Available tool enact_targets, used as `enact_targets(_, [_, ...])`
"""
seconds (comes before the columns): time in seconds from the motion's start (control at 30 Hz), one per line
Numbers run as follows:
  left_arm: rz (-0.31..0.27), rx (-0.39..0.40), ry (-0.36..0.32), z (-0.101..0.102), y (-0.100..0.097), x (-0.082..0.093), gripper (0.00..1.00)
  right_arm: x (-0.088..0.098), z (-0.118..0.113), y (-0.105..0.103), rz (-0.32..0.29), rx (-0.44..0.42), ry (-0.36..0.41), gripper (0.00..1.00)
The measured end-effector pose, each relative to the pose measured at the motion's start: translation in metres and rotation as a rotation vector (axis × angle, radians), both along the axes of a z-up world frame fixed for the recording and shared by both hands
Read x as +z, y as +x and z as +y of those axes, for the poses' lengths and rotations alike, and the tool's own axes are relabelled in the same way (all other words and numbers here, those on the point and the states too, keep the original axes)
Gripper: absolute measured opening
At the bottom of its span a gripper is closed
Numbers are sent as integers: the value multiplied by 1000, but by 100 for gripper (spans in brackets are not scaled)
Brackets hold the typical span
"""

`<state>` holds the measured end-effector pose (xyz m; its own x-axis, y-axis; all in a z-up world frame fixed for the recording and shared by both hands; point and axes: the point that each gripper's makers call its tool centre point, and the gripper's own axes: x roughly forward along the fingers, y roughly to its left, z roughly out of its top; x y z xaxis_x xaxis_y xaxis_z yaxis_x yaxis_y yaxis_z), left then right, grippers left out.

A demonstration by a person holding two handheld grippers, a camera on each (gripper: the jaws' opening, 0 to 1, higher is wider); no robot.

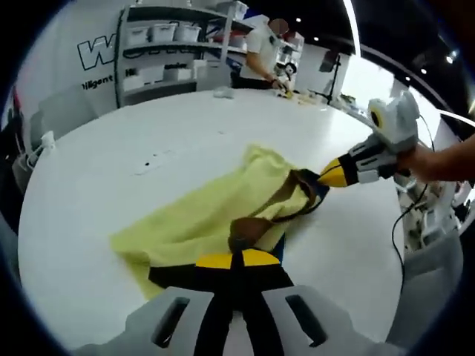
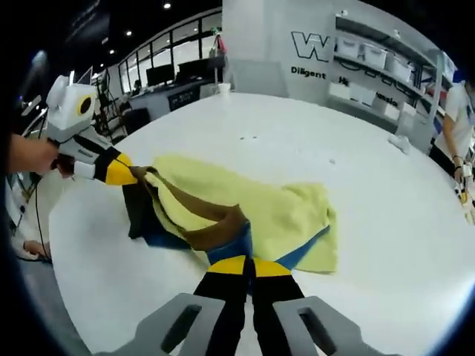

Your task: Fold the garment on the visible template until the final outline fits inside the template.

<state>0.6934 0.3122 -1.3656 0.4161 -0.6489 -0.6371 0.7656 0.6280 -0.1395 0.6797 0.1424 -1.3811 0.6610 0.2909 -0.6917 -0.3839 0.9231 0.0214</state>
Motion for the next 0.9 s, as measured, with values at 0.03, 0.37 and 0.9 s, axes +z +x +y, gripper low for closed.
enact_targets(0.03, [-6, -8, 8, 1, -4, 0, 0, 3, 0, -2, -4, -2, 3, 0])
enact_targets(0.37, [-20, -3, -10, 4, -21, 15, 0, 15, 7, -25, 7, 26, 10, 0])
enact_targets(0.9, [-25, -15, -19, 18, -48, 26, 0, 32, 16, -53, 16, 19, 34, 0])
